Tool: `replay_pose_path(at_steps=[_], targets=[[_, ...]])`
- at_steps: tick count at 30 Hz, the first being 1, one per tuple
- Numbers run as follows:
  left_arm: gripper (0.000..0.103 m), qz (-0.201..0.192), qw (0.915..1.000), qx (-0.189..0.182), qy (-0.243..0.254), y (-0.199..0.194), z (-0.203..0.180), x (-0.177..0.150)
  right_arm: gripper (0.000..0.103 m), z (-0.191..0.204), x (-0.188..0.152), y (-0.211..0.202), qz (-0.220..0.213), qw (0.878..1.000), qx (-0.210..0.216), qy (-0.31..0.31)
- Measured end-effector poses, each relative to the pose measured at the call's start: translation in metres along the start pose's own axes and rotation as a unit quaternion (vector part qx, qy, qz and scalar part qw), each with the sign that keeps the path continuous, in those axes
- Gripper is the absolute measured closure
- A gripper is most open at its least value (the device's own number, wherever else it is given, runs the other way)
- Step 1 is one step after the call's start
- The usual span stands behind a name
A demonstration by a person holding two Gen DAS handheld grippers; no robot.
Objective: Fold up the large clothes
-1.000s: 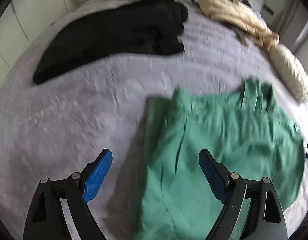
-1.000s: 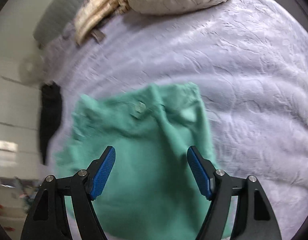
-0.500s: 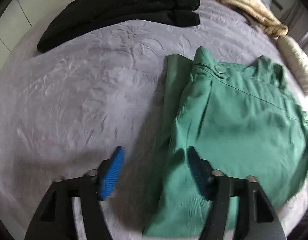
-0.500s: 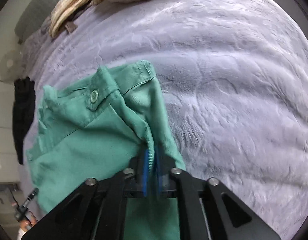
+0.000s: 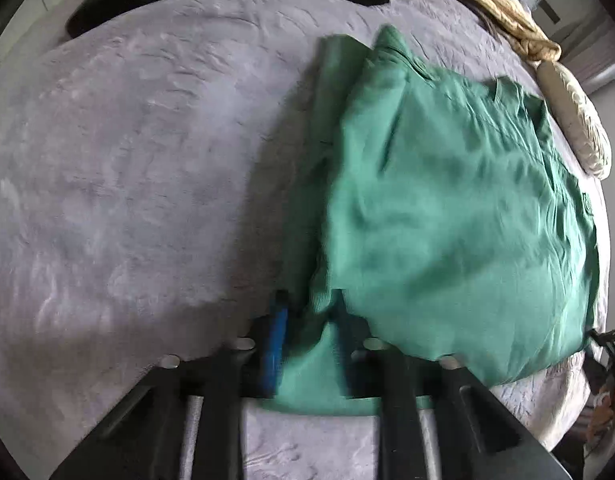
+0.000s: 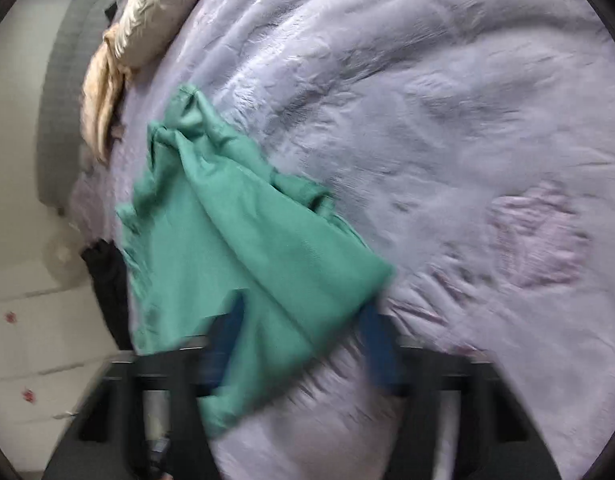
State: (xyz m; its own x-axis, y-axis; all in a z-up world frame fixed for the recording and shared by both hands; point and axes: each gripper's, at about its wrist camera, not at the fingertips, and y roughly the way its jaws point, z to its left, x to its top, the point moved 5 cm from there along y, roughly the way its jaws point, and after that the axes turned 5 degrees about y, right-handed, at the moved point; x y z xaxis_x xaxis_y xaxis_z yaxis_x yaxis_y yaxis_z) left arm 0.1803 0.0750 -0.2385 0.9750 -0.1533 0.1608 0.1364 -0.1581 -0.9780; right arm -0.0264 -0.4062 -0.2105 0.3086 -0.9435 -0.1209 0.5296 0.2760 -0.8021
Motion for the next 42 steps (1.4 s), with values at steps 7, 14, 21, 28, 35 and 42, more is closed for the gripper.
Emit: replay_pose_path(at_steps=[7,14,21,28,35,42], targets=[[0.093,-0.015,0.9993,0.002,0.033,-0.007,0.004,-0.022,0.100,0.009,-0.006,-0.003,-0.003,0.990,-0.098,-0.097],[0.093,0.002,0.9993,0.028,0.024,-0.002,0.018,-0.043,0.099,-0.007,-0.006,0.006,0.011,0.991,-0.103,-0.081],[0.093,-0.073,0.9962,0.037,0.029,-0.062,0.013,0.001,0.095,0.042,-0.013,-0.049,-0.065,0.983,-0.086,-0.149],[0.093,-0.097,0.9932,0.029,0.058,-0.030,-0.030,0.084,0.095,0.131,0.010,0.011,-0.058,0.965,-0.081,-0.244],[0.093,-0.070,0.9931,0.071,0.062,0.014,-0.025,0.083,0.100,0.108,0.043,0.060,-0.041,0.967,-0.125,-0.219],[0.093,-0.061,0.9907,0.098,0.072,-0.010,-0.012,0.071,0.100,0.098,0.049,0.041,-0.038,0.970,-0.113,-0.212]])
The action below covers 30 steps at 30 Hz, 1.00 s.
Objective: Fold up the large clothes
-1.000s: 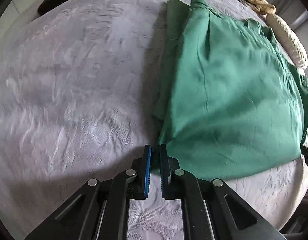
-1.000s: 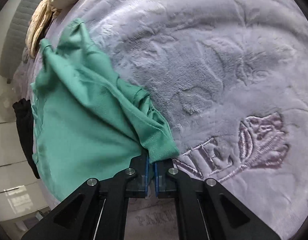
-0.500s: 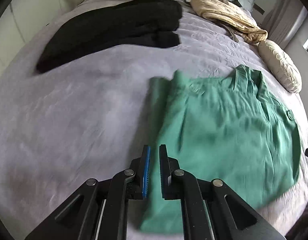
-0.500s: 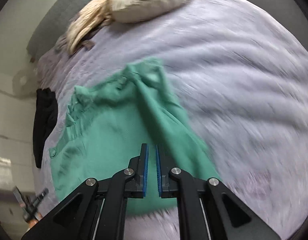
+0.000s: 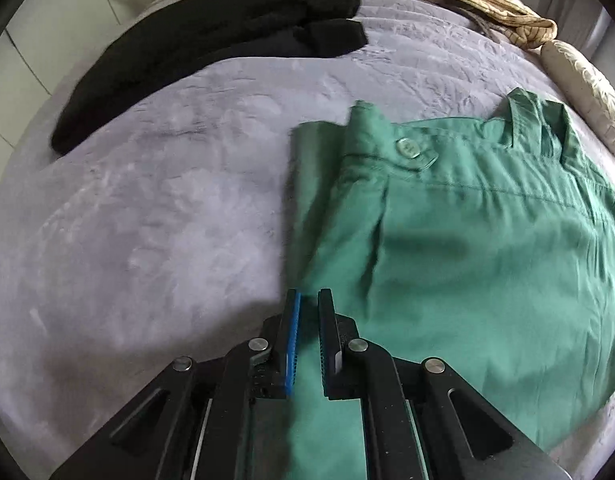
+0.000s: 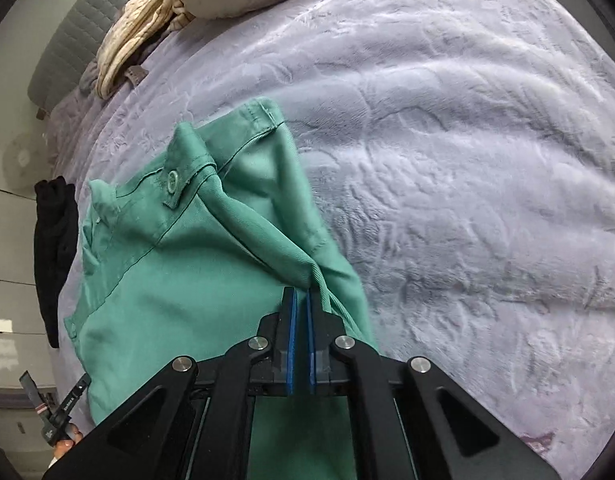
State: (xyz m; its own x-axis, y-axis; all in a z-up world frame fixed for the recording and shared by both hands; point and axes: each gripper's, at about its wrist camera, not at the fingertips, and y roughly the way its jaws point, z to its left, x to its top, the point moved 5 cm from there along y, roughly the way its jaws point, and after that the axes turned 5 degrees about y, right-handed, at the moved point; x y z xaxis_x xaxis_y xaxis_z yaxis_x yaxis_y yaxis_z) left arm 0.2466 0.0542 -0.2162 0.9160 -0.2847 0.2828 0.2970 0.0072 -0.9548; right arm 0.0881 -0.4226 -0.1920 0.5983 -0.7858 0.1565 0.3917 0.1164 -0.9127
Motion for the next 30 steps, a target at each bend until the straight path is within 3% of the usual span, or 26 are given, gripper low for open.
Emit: replay_pose_path(at_steps=[4,9,14,16,17,20,27,30], targets=[[0.093,0.002,0.9999,-0.007,-0.010,-0.022,0.013,-0.019,0.095,0.002,-0.009,-0.020,-0.002,1.000,0.000,-0.006],[0.093,-0.011,0.9983,-0.044,-0.037,-0.050,0.015,-0.046,0.095,0.026,-0.052,-0.030,0.014,0.999,0.016,-0.049],[0.093,0.033,0.9984,-0.037,-0.027,-0.022,0.005,-0.082,0.096,0.018,-0.100,0.009,0.071,0.996,-0.010,-0.043],[0.092,0.031,0.9982,-0.047,-0.023,-0.020,0.005,-0.093,0.096,0.011,-0.106,0.013,0.069,0.997,0.000,-0.028],[0.090,0.032,0.9982,-0.048,-0.018,-0.021,0.005,-0.096,0.096,0.010,-0.106,0.011,0.067,0.997,0.004,-0.027],[0.061,0.043,0.9990,-0.013,-0.010,-0.026,0.013,-0.107,0.096,0.007,-0.104,0.004,0.069,0.997,-0.014,-0.037],[0.058,0.057,0.9974,-0.014,-0.042,-0.049,0.035,-0.132,0.095,0.009,-0.122,-0.018,0.082,0.996,-0.022,-0.034],[0.058,0.061,0.9971,-0.014,-0.043,-0.062,0.037,-0.143,0.087,0.014,-0.138,-0.026,0.093,0.995,-0.015,-0.028]])
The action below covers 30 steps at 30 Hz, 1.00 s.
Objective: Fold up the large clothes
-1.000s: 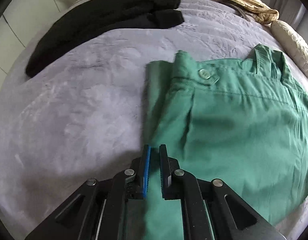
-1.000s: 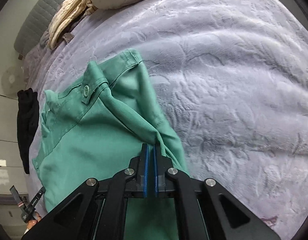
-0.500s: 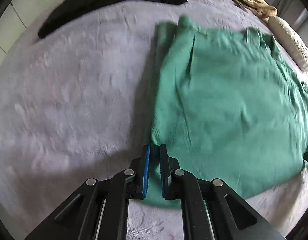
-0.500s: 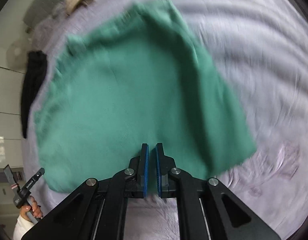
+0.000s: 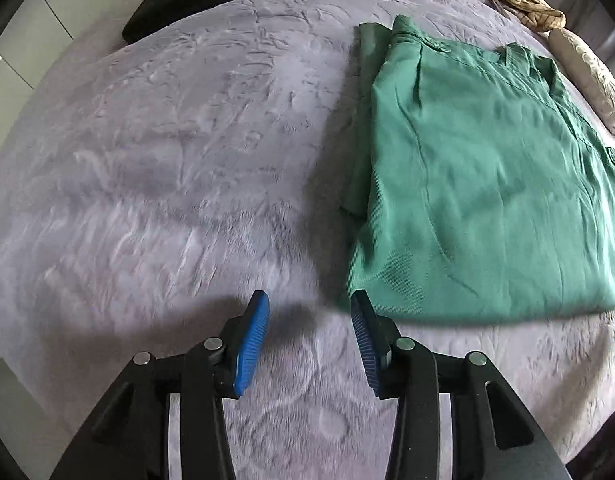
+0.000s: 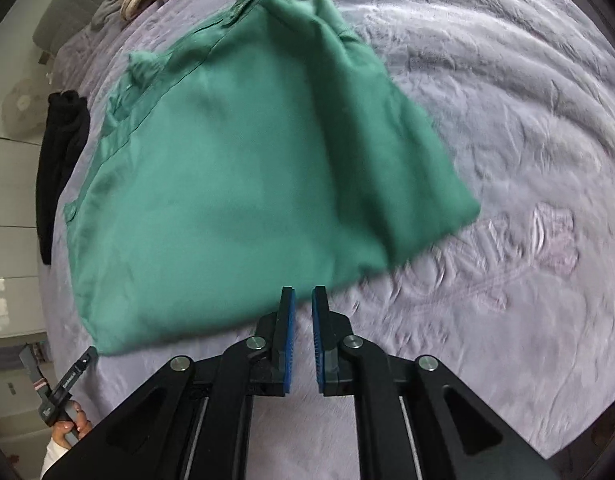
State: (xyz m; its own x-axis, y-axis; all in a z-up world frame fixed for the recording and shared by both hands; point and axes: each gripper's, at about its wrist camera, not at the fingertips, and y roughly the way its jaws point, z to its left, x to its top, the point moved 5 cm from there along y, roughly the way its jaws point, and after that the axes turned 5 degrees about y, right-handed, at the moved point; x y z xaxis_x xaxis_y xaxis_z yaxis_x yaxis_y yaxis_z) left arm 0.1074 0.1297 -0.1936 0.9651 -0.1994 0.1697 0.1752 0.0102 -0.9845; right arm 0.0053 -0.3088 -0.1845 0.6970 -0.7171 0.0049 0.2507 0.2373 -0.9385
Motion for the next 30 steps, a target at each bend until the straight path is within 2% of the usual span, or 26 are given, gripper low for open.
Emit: replay_pose_path(at_steps=[1,2,3,4,7,9,10,11,16,22,24,25,30], targets=[[0.058,0.001,1.0000,0.000,0.000,-0.004,0.000,-0.004,0.077,0.002,-0.004,-0.001,0.002,1.000,-0.001,0.000],[0.058,0.002,1.0000,0.000,0.000,-0.006,0.000,-0.006,0.061,0.006,-0.010,-0.002,0.003,1.000,-0.003,0.000],[0.058,0.004,1.0000,-0.001,-0.001,-0.010,-0.001,-0.010,0.054,0.008,-0.014,-0.003,0.002,1.000,-0.003,-0.001],[0.058,0.006,1.0000,-0.002,-0.003,-0.013,-0.001,-0.012,0.049,0.012,-0.017,-0.004,0.000,1.000,-0.003,-0.003],[0.056,0.012,0.9998,-0.010,-0.010,-0.021,-0.001,-0.021,0.049,0.020,-0.028,-0.006,0.009,1.000,0.002,-0.006],[0.010,0.010,0.9998,-0.007,-0.013,-0.026,-0.002,-0.026,0.048,0.025,-0.034,-0.007,0.012,1.000,0.002,-0.005],[0.005,0.001,0.9999,-0.003,-0.013,-0.033,0.000,-0.035,0.046,0.029,-0.036,-0.007,0.013,1.000,0.003,-0.005],[0.005,-0.008,0.9999,0.002,-0.012,-0.038,0.000,-0.037,0.044,0.033,-0.038,-0.007,0.012,1.000,0.003,-0.005],[0.005,0.000,1.0000,-0.004,-0.009,-0.048,0.004,-0.051,0.040,0.045,-0.048,-0.008,0.017,1.000,0.004,-0.011],[0.005,-0.002,0.9999,0.005,0.009,-0.052,-0.002,-0.046,0.034,0.065,-0.058,-0.009,0.016,0.999,0.003,-0.028],[0.005,0.001,0.9999,0.008,0.014,-0.055,-0.006,-0.046,0.028,0.071,-0.062,-0.010,0.015,0.999,0.003,-0.035],[0.005,0.004,0.9998,0.011,0.016,-0.054,-0.007,-0.043,0.019,0.073,-0.063,-0.011,0.012,0.999,0.005,-0.037],[0.005,-0.008,0.9996,0.007,0.026,-0.052,-0.007,-0.035,0.019,0.085,-0.072,-0.013,0.011,0.999,0.011,-0.047]])
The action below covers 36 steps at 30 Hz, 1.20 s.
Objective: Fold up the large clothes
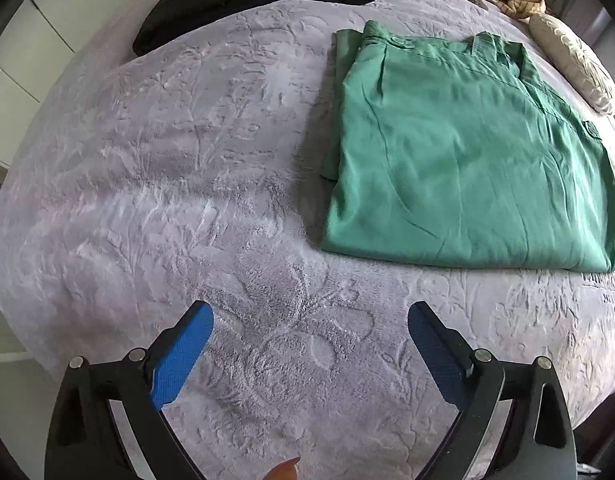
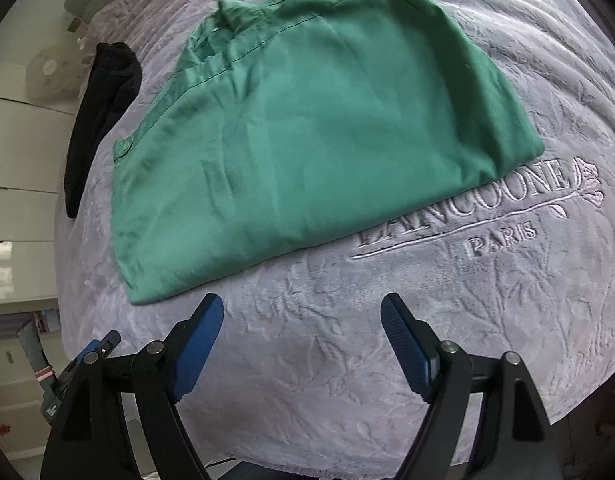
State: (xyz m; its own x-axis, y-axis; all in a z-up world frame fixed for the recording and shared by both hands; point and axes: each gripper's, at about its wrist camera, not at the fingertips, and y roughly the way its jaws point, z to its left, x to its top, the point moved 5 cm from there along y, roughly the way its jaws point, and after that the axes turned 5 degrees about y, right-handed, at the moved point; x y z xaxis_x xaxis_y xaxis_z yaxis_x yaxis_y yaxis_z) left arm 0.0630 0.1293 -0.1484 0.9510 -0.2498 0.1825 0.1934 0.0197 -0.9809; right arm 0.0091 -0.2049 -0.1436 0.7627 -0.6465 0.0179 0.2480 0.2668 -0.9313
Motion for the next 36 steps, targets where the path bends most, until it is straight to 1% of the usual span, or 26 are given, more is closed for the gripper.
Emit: replay_pose_path(at_steps=[1,2,3,4,9,14,17,19,22,27,30,36], targets=[[0.005,0.000,1.0000,0.000,0.003,-0.001,-0.001,-0.001,0.019,0.002,-0.002,0.001,0.001,1.000,0.000,-0.002],[0.005,0.000,1.0000,0.000,0.004,-0.001,-0.001,-0.001,0.009,0.004,-0.003,0.002,0.004,1.000,0.000,-0.005],[0.005,0.000,1.0000,0.000,0.007,-0.002,-0.002,-0.002,0.003,0.007,-0.005,0.003,0.006,1.000,0.002,-0.007],[0.005,-0.001,1.0000,0.001,0.009,-0.002,-0.002,-0.002,0.000,0.010,-0.006,0.003,0.004,1.000,0.007,-0.010],[0.005,0.001,0.9999,-0.002,0.014,-0.002,-0.004,-0.002,0.000,0.022,-0.015,0.013,0.032,0.999,0.022,-0.017],[0.005,0.005,0.9999,0.004,0.011,0.001,-0.001,-0.003,0.000,0.019,-0.023,0.024,0.053,0.998,0.029,0.006],[0.005,0.009,0.9999,0.006,0.006,0.005,0.003,-0.004,0.000,0.013,-0.026,0.027,0.053,0.998,0.026,0.022],[0.005,0.015,0.9999,-0.004,0.006,0.008,0.004,-0.005,0.000,0.010,-0.027,0.028,0.053,0.998,0.026,0.031],[0.005,0.015,0.9998,-0.007,0.006,0.010,0.006,-0.005,0.000,0.008,-0.029,0.029,0.054,0.998,0.025,0.038],[0.005,0.017,0.9997,-0.015,0.007,0.012,0.008,-0.005,0.000,0.009,-0.034,0.038,0.068,0.996,0.033,0.054],[0.005,0.016,0.9997,-0.019,0.008,0.015,0.012,-0.002,0.000,0.012,-0.038,0.045,0.076,0.994,0.045,0.064],[0.005,0.016,0.9997,-0.016,0.012,0.020,0.021,0.006,0.000,0.024,-0.046,0.058,0.091,0.988,0.084,0.089]])
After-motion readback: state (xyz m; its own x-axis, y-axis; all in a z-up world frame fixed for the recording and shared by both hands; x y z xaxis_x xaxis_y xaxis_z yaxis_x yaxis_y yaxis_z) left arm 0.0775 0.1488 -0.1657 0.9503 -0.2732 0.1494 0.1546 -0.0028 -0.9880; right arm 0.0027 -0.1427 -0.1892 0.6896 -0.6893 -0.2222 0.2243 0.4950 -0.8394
